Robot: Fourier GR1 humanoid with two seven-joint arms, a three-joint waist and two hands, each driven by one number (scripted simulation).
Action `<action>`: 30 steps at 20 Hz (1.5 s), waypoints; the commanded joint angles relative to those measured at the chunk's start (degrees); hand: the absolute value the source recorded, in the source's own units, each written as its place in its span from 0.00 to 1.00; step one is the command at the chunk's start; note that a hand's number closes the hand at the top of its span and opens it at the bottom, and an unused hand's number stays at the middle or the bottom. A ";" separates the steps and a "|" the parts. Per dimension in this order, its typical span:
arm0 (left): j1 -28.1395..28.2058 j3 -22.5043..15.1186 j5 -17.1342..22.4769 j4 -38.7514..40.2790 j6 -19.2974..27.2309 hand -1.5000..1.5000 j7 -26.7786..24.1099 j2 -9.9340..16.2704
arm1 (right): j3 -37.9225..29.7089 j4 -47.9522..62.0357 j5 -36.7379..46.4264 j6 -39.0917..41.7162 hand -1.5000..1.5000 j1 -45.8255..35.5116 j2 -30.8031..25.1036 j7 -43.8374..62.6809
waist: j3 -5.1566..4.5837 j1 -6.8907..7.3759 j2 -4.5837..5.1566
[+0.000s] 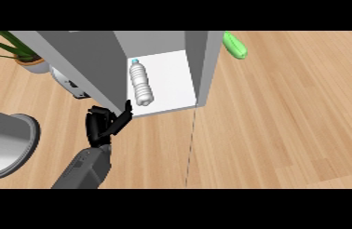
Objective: Pick up the bottled water, place it into the cabinet and close the cabinet
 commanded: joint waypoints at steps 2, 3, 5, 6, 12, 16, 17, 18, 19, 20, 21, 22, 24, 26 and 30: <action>-14.55 -0.23 0.92 2.14 -1.11 0.00 5.48 -4.17 | -0.20 0.48 -0.54 0.22 0.00 -0.79 -0.39 -0.05 | -1.45 -3.28 1.50; -15.07 -0.30 0.66 2.04 -1.22 0.00 5.49 -3.32 | -0.35 1.77 -0.60 0.27 0.00 -1.07 -0.61 0.06 | -1.38 -2.44 1.55; -14.78 -0.64 0.62 1.95 -0.27 0.00 5.09 -4.07 | 0.06 1.47 -0.91 0.22 0.00 -1.05 -0.32 0.20 | -1.39 -2.69 1.44; -14.60 -0.78 0.88 1.78 -0.16 0.00 5.50 -4.24 | 0.35 1.50 -0.97 0.51 0.00 -1.67 -0.52 0.03 | -1.40 -3.39 1.74; -14.01 -1.00 0.66 0.79 0.96 0.00 5.30 -2.48 | 0.54 1.83 -0.91 1.06 0.00 -1.89 -0.85 0.11 | -1.41 -3.92 1.62; -13.39 -2.53 -0.78 0.64 1.35 0.00 4.63 -0.84 | 0.34 2.18 -1.89 2.01 0.00 -2.19 -1.78 0.45 | -1.36 -4.64 1.51; -13.77 -3.03 -0.66 -0.58 1.35 0.00 4.48 -1.86 | 1.58 1.77 -0.63 1.81 0.00 -2.18 -0.79 0.03 | -1.36 -4.51 1.54; -13.18 -3.58 -0.64 -0.69 0.69 0.00 4.38 -2.06 | 1.65 1.39 -0.46 2.04 0.00 -2.20 -1.39 0.44 | -1.44 -4.76 1.51; -13.48 -4.40 -1.26 -0.90 -0.15 0.00 4.78 -0.75 | 1.80 1.97 -1.04 1.67 0.00 -2.69 -0.89 0.27 | -1.35 -5.01 1.62; -13.97 -5.30 -1.96 -1.49 -1.55 0.00 5.38 1.33 | 1.86 2.42 -0.68 2.55 0.00 -2.94 -1.28 -0.14 | -1.19 -4.93 1.54; -13.50 -6.55 -3.08 -1.53 -1.64 0.00 4.36 1.36 | 1.96 2.15 -1.25 2.29 0.00 -2.80 -1.08 0.14 | -1.23 -5.56 1.39; -13.60 -6.60 -2.91 -1.62 -1.63 0.00 4.52 1.16 | 2.01 2.35 -1.05 2.09 0.00 -3.21 -1.12 0.14 | -1.28 -5.37 1.47; -13.92 -6.58 -2.96 -2.83 -1.38 0.00 3.12 0.67 | 1.84 2.25 -0.67 2.27 0.00 -3.41 -1.40 0.00 | -1.33 -5.18 1.15; -13.94 -6.71 -2.32 -3.52 -2.85 1.00 3.15 0.61 | 1.43 2.51 -0.72 1.67 0.00 -4.21 -2.03 0.49 | -1.44 -4.10 0.94; -13.21 -7.25 -1.57 -4.74 -4.18 1.00 1.11 -1.83 | 1.44 4.02 -0.14 3.17 0.00 -2.81 -1.66 -0.19 | -1.36 -2.98 0.63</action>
